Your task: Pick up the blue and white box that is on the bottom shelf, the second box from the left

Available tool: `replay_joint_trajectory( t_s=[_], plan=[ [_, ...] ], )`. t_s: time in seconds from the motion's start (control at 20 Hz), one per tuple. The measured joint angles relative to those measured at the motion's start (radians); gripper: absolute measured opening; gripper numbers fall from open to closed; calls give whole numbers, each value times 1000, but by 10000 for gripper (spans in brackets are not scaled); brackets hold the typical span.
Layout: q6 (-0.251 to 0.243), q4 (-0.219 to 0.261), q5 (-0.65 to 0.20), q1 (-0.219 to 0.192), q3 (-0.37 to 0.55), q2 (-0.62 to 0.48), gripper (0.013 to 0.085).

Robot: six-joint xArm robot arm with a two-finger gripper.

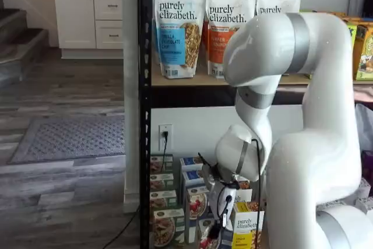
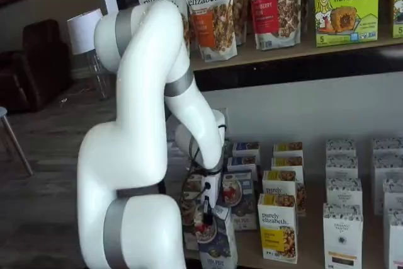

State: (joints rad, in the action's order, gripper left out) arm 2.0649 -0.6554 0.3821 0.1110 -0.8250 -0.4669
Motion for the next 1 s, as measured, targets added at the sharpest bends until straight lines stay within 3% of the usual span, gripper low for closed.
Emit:
replay_joint_trajectory(
  t_s=[0.3, 0.55, 1.0],
  plan=[
    [-13, 11, 6, -3, 97, 119, 410],
    [-59, 57, 47, -11, 178, 251, 410],
    [-238, 236, 160, -23, 297, 511, 410]
  ],
)
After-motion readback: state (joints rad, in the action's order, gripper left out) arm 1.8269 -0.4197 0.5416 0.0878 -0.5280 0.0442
